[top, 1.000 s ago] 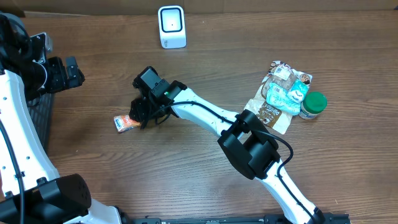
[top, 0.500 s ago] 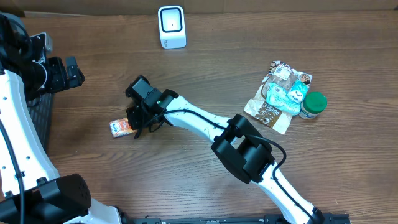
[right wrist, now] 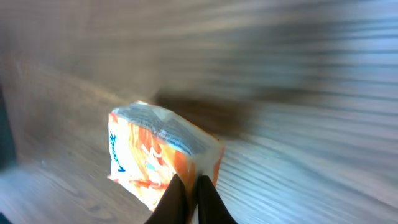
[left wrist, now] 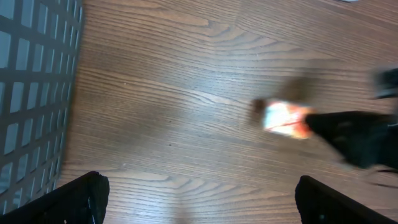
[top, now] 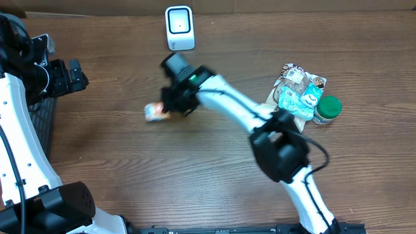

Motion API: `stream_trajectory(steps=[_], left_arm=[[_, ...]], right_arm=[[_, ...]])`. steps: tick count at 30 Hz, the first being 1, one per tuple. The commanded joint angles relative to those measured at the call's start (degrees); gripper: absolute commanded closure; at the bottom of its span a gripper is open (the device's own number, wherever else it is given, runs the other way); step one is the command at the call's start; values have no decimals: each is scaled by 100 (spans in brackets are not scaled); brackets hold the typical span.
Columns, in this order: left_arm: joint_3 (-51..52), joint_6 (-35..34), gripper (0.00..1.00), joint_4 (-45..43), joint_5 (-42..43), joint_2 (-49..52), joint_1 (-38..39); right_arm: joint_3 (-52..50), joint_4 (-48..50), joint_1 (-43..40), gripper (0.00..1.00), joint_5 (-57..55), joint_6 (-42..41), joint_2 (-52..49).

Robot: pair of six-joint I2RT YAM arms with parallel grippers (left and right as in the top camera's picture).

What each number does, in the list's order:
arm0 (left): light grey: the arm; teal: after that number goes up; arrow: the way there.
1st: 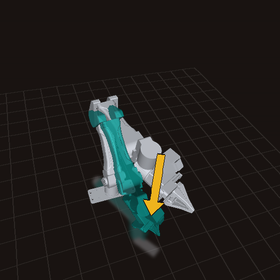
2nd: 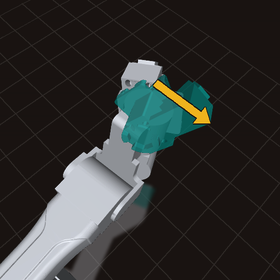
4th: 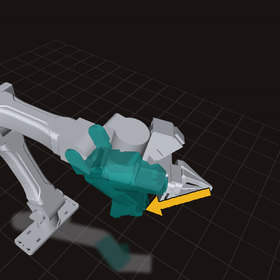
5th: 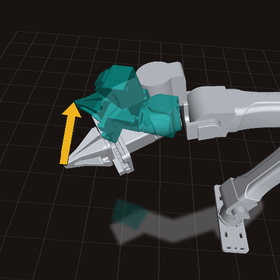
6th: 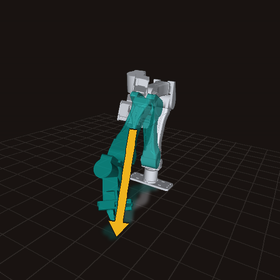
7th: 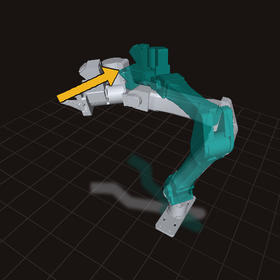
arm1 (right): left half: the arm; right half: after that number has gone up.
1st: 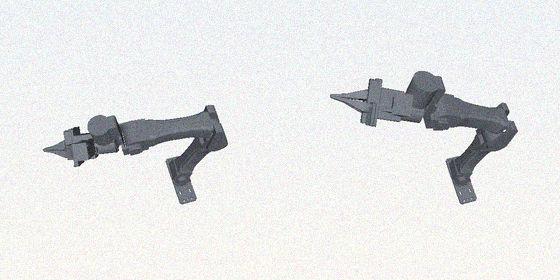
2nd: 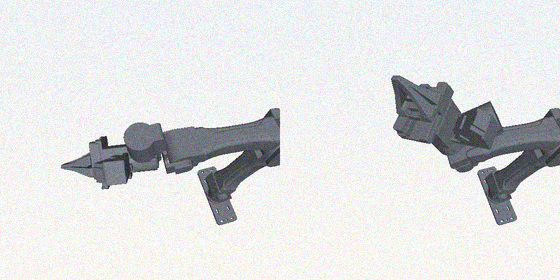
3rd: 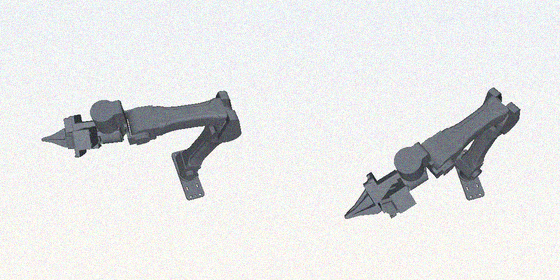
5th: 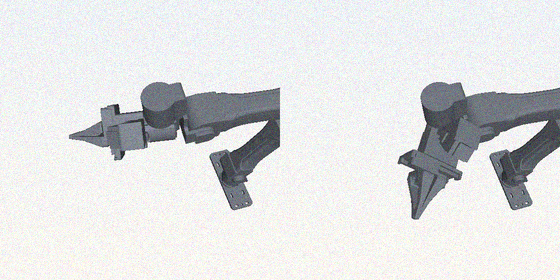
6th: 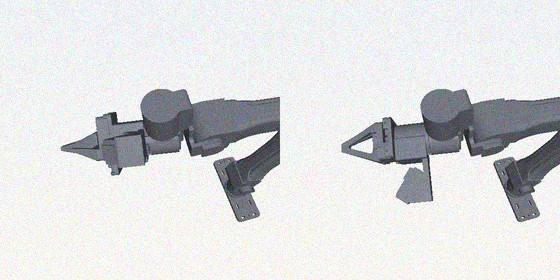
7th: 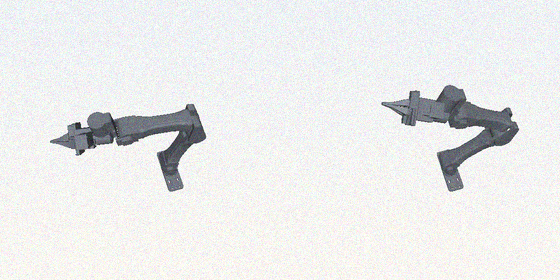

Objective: Scan the item barcode

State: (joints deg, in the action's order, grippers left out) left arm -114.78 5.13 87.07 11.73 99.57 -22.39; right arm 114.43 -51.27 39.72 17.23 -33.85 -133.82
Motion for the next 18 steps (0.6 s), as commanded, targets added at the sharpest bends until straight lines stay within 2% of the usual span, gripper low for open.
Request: stream_trajectory(steps=[1, 4, 7, 10, 11, 15, 18], left_arm=[[-11, 111, 0, -13, 9, 7, -9], [-11, 111, 0, -13, 9, 7, -9], [-11, 111, 1, -13, 9, 7, -9], [-11, 111, 1, -13, 9, 7, -9], [-11, 111, 1, -13, 9, 7, -9], [-11, 111, 1, -13, 9, 7, -9], [-11, 111, 1, -13, 9, 7, -9]], right_arm=[[37, -424, -269, 96, -157, -656, 363], [-44, -933, -365, 96, -166, -656, 352], [-127, -1309, -308, 96, -157, -315, 352], [-170, -1740, -111, 62, -173, 356, 352], [-170, -1847, -83, 56, -177, 610, 352], [-72, -2153, -151, 43, -275, 1641, 354], [-2, -2122, -337, 41, -267, 2562, 354]])
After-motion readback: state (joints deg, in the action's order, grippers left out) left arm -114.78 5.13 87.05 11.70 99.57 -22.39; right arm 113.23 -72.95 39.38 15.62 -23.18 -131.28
